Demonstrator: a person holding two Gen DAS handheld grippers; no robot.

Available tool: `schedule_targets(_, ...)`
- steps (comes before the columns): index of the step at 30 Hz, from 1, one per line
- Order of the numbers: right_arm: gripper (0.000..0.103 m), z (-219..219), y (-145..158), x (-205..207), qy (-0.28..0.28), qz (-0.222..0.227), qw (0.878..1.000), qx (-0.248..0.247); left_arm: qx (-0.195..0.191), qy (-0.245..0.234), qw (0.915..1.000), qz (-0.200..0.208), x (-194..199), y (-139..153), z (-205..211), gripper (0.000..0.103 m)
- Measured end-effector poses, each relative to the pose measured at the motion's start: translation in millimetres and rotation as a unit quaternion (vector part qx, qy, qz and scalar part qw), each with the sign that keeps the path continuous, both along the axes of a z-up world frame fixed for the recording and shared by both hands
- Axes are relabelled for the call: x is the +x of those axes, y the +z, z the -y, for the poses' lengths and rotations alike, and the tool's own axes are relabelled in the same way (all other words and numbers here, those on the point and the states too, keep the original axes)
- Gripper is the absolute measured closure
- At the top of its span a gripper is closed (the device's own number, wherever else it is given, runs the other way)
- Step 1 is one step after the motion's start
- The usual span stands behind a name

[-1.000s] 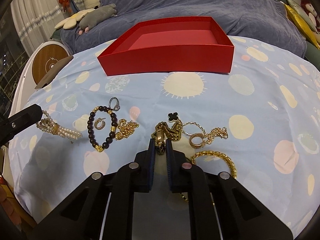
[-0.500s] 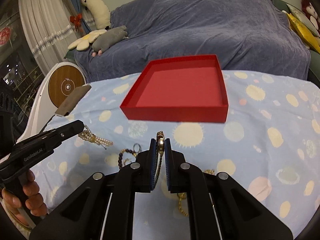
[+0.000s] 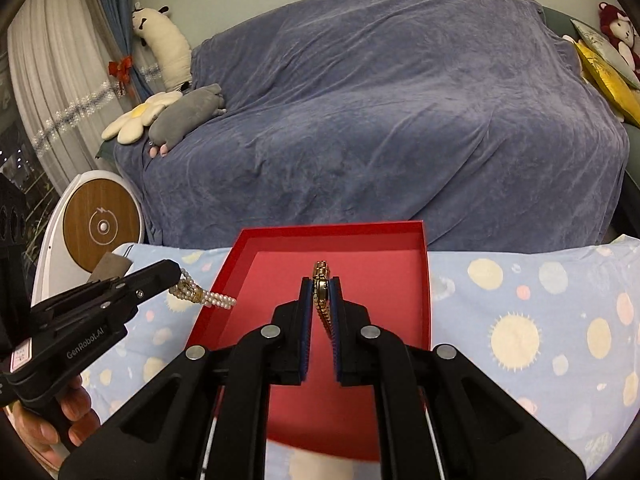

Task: Organize jewelry
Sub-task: 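Carry both held pieces into the red box and open both tools, then withdraw both tools from the box back toward the remaining jewelry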

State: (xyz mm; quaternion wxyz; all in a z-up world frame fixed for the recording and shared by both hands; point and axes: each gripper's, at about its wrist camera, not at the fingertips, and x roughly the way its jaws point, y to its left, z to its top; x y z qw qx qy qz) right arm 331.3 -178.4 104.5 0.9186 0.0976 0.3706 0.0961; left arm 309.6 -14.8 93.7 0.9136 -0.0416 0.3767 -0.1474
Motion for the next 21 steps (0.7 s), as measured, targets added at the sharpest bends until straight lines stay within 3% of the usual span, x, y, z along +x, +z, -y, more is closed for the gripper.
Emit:
schedule_targets(6, 0.095, 7, -33, 47, -0.017, -0.026, 0.999, -0.011, 0.001, 0.012, 0.9997, -0.023, 54, -27, 9, 0.101)
schedule_targets(12, 0.093, 8, -59, 61, -0.011, -0.048, 0.998, -0.026, 0.014, 0.032, 0.9980, -0.053, 79, -57, 11, 0.098)
schedule_targets(14, 0.083, 7, -64, 59, -0.014, -0.049, 0.998, -0.033, 0.016, 0.038, 0.9977, -0.054, 79, -62, 10, 0.091)
schedule_targets(16, 0.064, 7, -68, 56, -0.020, -0.048, 0.998, -0.036, 0.020, 0.040, 0.9975, -0.055, 79, -67, 9, 0.078)
schedule_targets(17, 0.063, 7, -69, 55, -0.023, -0.048, 0.998, -0.037, 0.023, 0.043, 0.9974, -0.053, 77, -69, 8, 0.072)
schedule_targets(21, 0.062, 11, -72, 49, -0.029, -0.052, 0.998, -0.025, 0.035, 0.045, 0.9970, -0.053, 72, -78, 6, 0.071)
